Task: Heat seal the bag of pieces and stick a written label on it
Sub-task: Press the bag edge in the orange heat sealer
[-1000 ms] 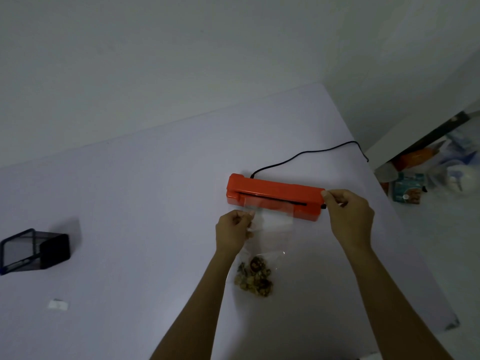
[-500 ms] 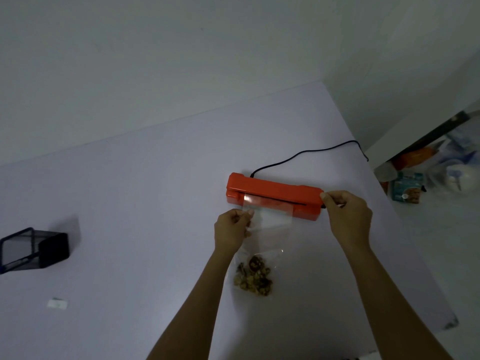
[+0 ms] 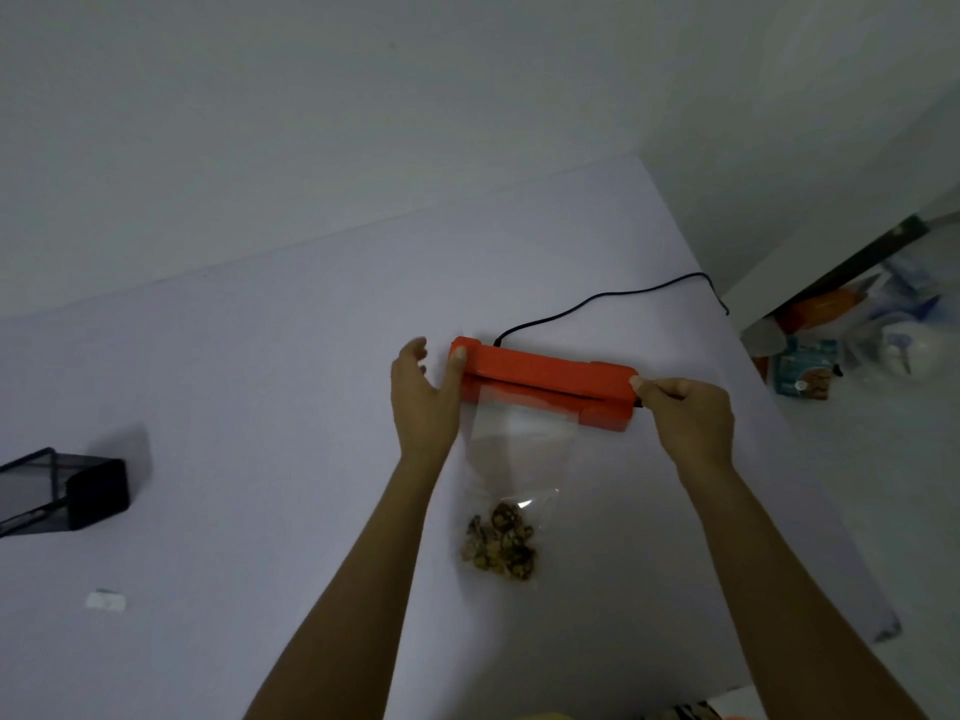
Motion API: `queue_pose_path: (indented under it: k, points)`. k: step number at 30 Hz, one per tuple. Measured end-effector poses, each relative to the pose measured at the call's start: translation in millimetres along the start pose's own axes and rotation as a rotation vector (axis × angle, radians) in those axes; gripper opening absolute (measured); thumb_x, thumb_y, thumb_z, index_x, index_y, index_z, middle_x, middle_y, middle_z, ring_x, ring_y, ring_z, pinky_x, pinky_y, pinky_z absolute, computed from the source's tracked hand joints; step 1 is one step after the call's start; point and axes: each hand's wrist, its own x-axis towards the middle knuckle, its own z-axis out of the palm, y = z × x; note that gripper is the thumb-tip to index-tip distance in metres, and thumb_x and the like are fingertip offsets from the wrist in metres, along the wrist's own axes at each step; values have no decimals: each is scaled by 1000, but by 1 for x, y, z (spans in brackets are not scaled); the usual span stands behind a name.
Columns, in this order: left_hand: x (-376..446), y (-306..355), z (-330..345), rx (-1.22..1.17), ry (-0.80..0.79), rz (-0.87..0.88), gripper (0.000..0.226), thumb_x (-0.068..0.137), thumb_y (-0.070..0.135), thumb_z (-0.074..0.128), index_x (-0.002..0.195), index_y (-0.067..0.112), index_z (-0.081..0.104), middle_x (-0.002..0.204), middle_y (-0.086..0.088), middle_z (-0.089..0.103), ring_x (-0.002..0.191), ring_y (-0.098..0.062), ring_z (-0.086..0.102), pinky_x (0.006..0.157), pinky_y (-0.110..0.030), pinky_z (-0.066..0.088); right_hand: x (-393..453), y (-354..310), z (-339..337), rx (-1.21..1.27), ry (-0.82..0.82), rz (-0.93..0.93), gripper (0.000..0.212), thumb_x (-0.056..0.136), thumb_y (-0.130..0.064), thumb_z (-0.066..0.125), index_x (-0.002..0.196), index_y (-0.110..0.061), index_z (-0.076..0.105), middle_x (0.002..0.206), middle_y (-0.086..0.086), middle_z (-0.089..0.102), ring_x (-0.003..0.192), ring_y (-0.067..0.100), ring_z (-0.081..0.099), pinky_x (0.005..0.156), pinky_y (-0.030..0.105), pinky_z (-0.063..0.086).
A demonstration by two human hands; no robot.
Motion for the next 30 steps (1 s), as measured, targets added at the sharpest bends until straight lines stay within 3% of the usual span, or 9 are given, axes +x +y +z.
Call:
queue_pose_path:
  k: [2,5,8,15,19,30]
  points:
    - [13,6,2,53,-82,0,52,90,42,59,130,11,50,128,-4,57,113,-17,55,90,-25,42,-1,0,2,-12,13,-10,23,84,-31,70,84,-8,74,74,0,66,68,10,58,69,24,44]
    - [24,6,4,101,-145,5,36,89,32,63,117,9,62,115,-6,67,101,-16,62,74,-14,41,-3,-1,3,-34,21,-16,23,85,-30,69,83,-8,74,74,1,65,67,9,56,59,18,39]
    - [25,6,3,67,-134,-28,34,87,31,67,113,9,65,109,-5,69,89,-9,59,63,-6,37,-1,-1,2,-38,17,-9,23,85,-31,68,81,-9,73,75,2,66,70,12,58,65,22,40]
    - [28,8,1,70,-163,-106,41,85,34,69,114,5,67,109,-10,70,94,-15,62,84,-25,45,1,1,0,-11,4,6,24,83,-33,70,81,-10,74,73,1,66,70,13,59,69,25,41]
    - [30,11,-2,62,-190,-122,40,83,33,70,112,5,69,108,-12,71,97,-19,65,84,-26,46,0,2,2,-41,22,-19,24,85,-32,68,81,-9,73,74,1,66,67,10,57,57,18,38]
    - [34,9,-6,58,-229,-161,44,82,35,72,114,5,68,112,-11,70,105,-21,64,89,-26,46,0,4,4,-40,21,-24,28,85,-34,68,85,-7,74,76,3,69,72,14,61,57,16,39]
